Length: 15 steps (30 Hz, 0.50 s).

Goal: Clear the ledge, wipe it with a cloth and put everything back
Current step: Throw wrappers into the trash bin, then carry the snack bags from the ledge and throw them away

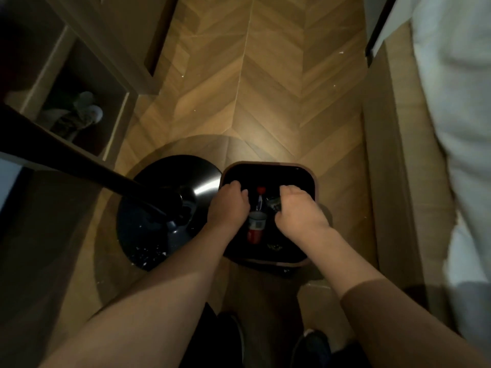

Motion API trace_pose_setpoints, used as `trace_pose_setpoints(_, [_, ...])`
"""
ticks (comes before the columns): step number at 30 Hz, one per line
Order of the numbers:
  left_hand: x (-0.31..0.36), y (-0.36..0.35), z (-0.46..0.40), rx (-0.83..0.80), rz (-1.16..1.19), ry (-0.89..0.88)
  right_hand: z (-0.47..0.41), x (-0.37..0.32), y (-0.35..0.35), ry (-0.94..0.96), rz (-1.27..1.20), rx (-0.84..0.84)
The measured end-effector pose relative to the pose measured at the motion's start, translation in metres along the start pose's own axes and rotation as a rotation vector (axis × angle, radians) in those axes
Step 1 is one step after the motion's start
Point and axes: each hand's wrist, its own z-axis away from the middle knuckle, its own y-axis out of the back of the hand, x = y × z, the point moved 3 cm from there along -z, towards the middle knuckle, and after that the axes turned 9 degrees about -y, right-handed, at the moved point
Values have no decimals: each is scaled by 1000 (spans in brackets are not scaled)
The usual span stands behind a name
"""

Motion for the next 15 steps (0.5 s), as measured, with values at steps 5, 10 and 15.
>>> trace_pose_setpoints(5, [64,110,60,-5,42,-18,91,-26,120,-6,-16,73])
trace_pose_setpoints(10, [145,236,119,-28,19,-125,187,-68,238,-8,-21,106])
trace_pose_setpoints(15, [199,357,185,43,31,-185,277,-114,339,35,-14,121])
